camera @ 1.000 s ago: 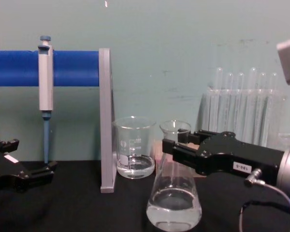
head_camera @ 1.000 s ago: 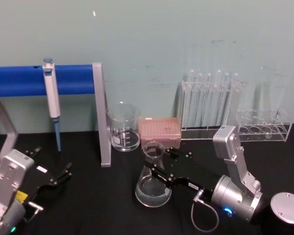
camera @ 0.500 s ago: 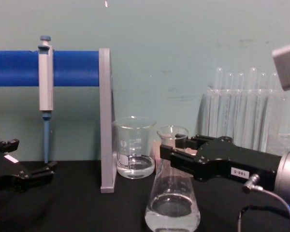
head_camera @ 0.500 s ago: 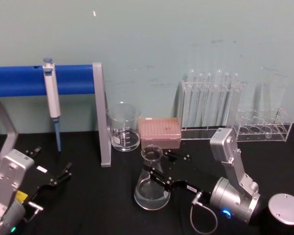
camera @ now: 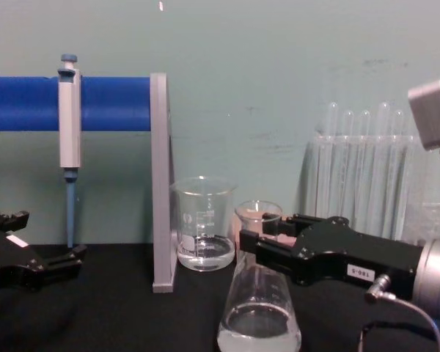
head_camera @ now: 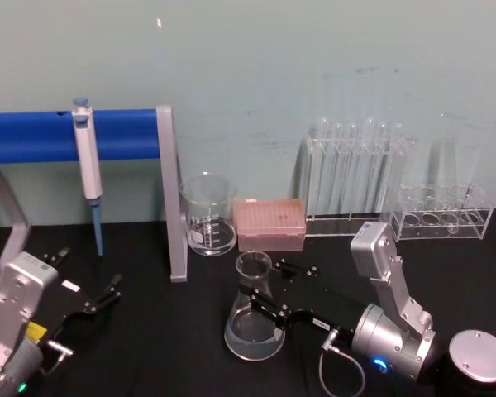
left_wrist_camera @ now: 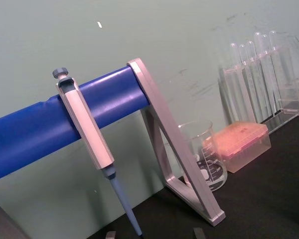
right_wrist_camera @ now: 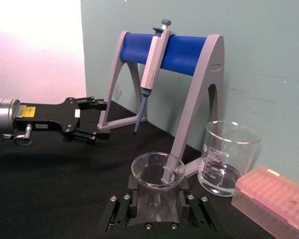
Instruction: Grasp the erlenmeyer flask with one hand, shake it three times, then place it back.
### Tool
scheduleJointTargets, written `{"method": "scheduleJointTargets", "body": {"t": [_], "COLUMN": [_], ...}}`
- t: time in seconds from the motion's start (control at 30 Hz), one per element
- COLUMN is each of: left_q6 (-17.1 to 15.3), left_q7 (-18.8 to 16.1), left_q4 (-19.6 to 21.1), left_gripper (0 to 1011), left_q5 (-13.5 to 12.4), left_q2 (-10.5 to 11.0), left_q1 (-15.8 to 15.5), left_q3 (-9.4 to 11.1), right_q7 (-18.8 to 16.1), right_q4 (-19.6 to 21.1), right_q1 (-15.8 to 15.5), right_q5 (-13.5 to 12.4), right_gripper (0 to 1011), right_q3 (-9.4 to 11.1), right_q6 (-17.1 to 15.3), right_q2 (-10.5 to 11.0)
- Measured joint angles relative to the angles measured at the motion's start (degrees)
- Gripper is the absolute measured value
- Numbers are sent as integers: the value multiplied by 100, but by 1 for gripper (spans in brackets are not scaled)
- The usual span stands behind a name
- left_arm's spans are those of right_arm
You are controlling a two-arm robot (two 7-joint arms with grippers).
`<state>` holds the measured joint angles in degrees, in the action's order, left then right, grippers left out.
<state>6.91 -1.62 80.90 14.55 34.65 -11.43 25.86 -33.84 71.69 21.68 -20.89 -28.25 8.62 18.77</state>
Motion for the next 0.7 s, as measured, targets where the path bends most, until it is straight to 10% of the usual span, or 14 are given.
{"method": "scheduleJointTargets", "body": {"t": [0.7], "left_q6": [0], "left_q7": [0], "left_q4": [0], "left_gripper": [1001], "left_q5": [0], "left_q2": [0], "left_q1": [0], "left_q3": [0], "right_q7": [-65], "right_q4": [-259], "right_q1": [99], "right_q5": [101], "right_gripper": [457], "right_q3": [-48], "right_q6": [128], "right_q2": [-58]}}
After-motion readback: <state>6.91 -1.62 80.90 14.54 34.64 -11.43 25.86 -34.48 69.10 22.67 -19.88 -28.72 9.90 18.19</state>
